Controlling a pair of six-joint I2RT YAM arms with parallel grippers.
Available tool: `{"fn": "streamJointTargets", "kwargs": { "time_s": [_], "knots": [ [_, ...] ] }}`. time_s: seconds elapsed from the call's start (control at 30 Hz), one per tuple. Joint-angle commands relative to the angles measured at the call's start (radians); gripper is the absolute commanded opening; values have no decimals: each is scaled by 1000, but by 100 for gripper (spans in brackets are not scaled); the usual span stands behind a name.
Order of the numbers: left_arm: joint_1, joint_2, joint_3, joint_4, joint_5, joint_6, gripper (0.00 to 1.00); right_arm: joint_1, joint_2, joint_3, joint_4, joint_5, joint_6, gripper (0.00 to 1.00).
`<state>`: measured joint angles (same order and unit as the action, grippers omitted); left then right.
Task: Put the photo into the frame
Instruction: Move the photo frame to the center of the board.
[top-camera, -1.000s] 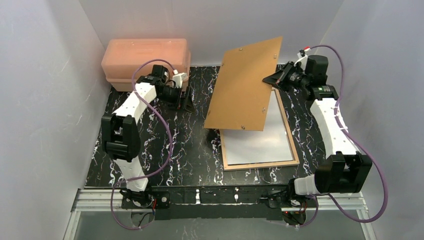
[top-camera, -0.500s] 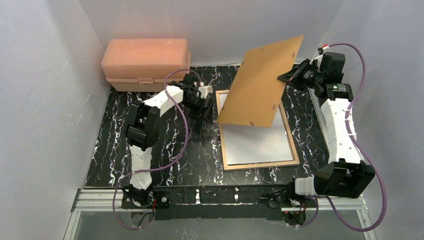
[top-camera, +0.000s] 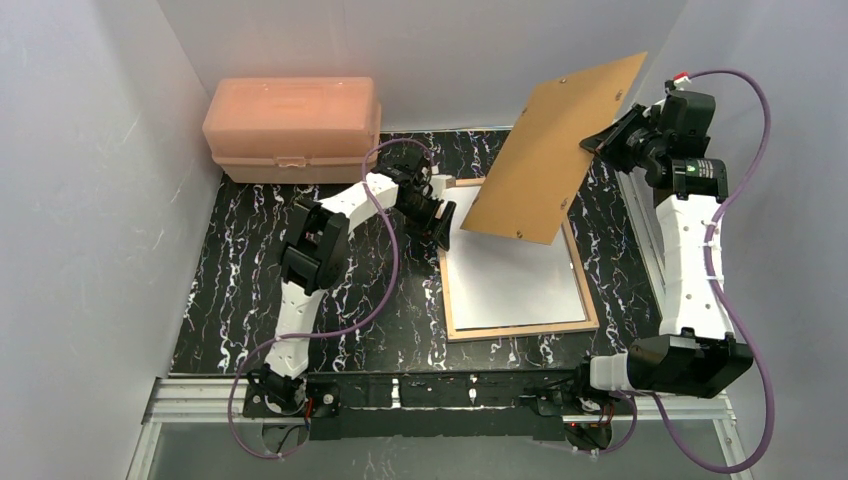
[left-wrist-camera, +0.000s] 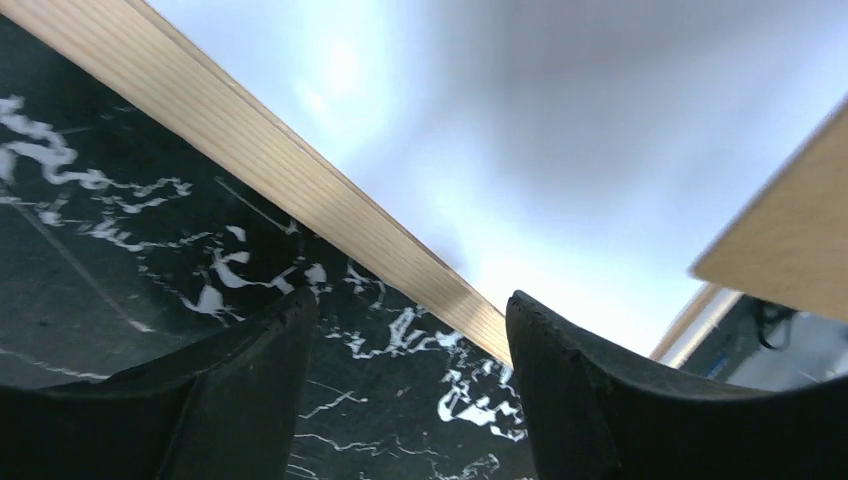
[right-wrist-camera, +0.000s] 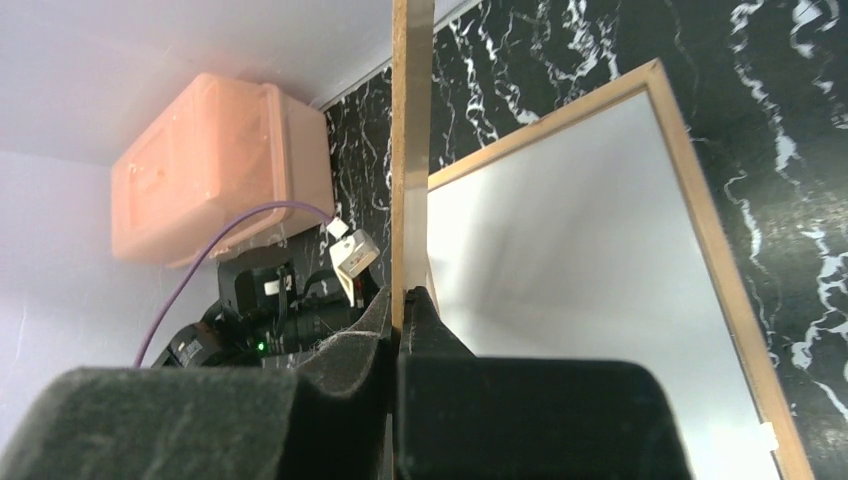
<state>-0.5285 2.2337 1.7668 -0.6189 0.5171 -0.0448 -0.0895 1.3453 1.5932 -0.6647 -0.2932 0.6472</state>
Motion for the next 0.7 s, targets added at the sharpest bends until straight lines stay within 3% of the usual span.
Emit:
{"fn": "streamJointTargets", "kwargs": {
  "time_s": [0.0,0.27,0.67],
  "knots": [
    [-12,24,33,-10,-83,15,65,-9,-51,90,41,65,-11,1],
    [-14,21,19,3,-122,37,53,-9,-56,58,65,33,14,1],
    [-38,43,19,17,-106,20,52,-14,-66,28,81,19,24,1]
  ]
}}
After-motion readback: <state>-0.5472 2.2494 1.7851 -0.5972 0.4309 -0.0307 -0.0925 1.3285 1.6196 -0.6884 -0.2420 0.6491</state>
